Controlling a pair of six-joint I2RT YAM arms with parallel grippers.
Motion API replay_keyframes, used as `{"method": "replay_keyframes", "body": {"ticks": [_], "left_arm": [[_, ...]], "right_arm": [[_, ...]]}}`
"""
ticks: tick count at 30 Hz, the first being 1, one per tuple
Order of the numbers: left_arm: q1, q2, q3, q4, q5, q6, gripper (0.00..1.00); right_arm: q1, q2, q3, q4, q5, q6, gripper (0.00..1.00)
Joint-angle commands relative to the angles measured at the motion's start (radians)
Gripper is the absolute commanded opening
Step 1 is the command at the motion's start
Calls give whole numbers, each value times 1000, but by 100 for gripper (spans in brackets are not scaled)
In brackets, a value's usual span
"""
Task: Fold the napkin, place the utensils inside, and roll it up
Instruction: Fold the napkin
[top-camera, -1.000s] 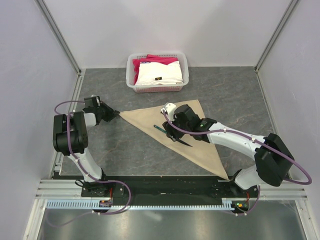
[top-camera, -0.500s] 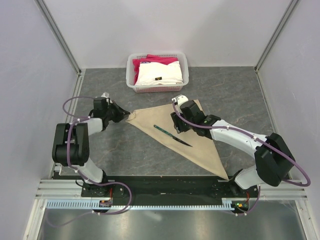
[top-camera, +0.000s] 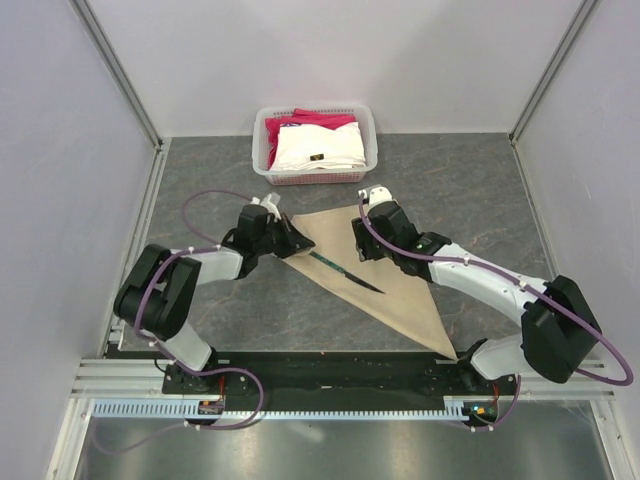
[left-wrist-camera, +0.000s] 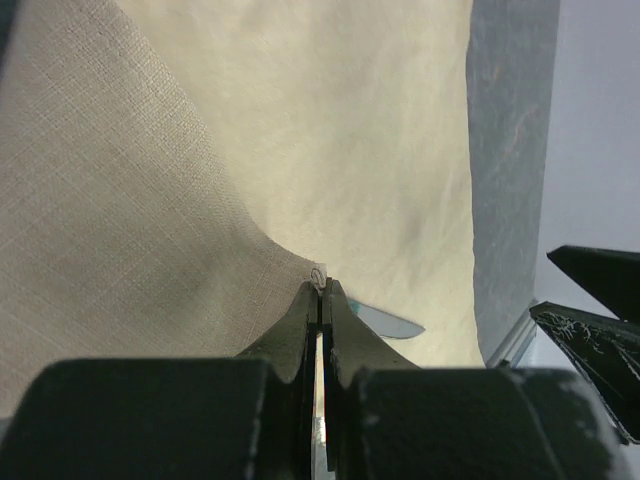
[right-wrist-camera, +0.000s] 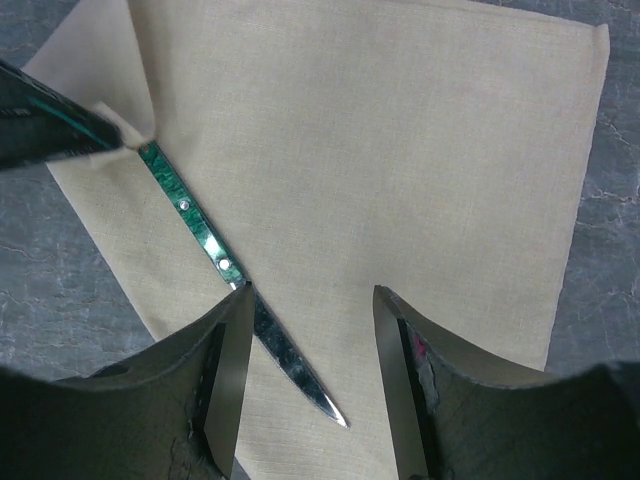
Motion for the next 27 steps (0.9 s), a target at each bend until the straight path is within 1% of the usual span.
{"method": "replay_keyframes", "body": {"ticks": [1, 9, 17, 27], "left_arm": [[-92, 52, 14, 125, -14, -87, 2], [-241, 141, 79, 195, -38, -153, 2], [-344, 227, 151, 225, -44, -190, 2], [-407, 279, 197, 225, -35, -201, 2]], "right_arm": [[-4, -57, -18, 25, 39, 33, 59], [-3, -109, -58, 18, 55, 50, 59], [-3, -126, -70, 2, 55, 50, 60], [-3, -117, -70, 2, 54, 48, 60]]}}
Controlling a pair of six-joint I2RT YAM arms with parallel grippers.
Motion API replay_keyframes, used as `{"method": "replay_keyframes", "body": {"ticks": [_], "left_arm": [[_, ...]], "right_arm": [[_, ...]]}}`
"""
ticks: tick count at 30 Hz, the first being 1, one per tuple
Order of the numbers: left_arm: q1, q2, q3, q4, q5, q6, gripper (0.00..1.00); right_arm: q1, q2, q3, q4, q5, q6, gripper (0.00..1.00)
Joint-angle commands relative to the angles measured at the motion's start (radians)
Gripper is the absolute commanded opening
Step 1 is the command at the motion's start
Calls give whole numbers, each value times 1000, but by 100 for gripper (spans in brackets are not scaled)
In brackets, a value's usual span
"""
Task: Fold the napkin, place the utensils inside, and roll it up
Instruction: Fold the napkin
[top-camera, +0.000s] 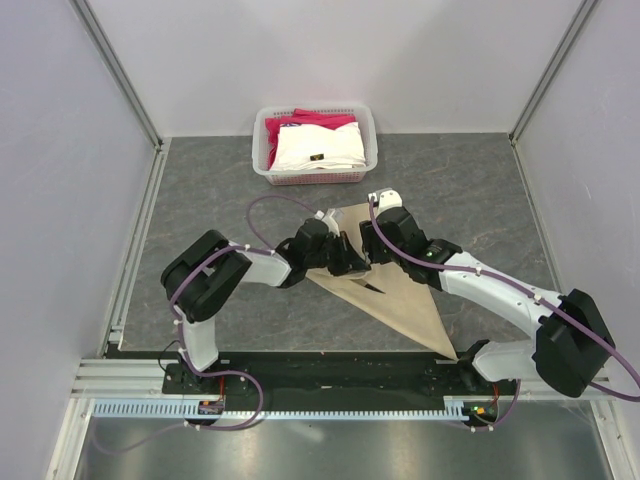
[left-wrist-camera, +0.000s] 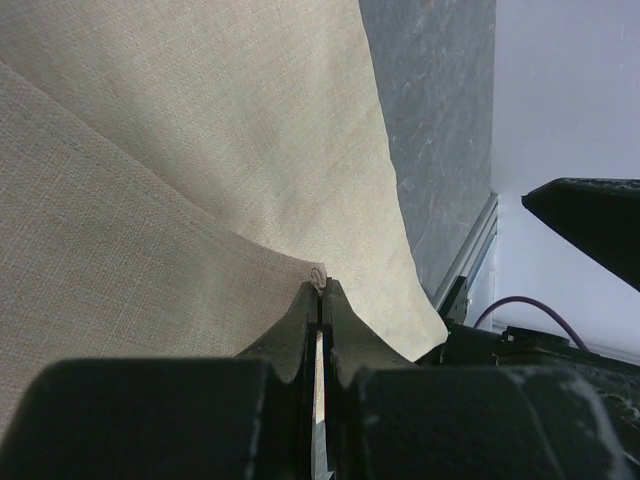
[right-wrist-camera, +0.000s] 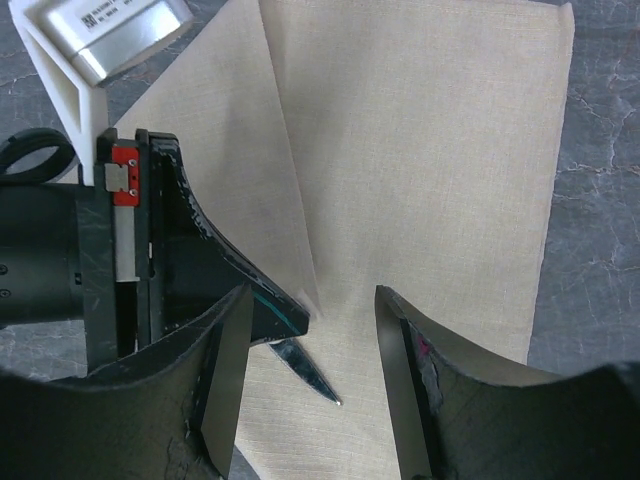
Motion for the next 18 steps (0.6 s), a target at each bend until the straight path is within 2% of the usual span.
{"method": "replay_keyframes", "body": {"ticks": [1, 18], "left_arm": [[-24, 25, 40, 52, -17, -32, 2], [-81, 1, -8, 27, -5, -23, 2]], "right_arm": [[-3, -19, -5, 12, 20, 14, 60], [-3, 0, -6, 10, 12, 21, 60]]}}
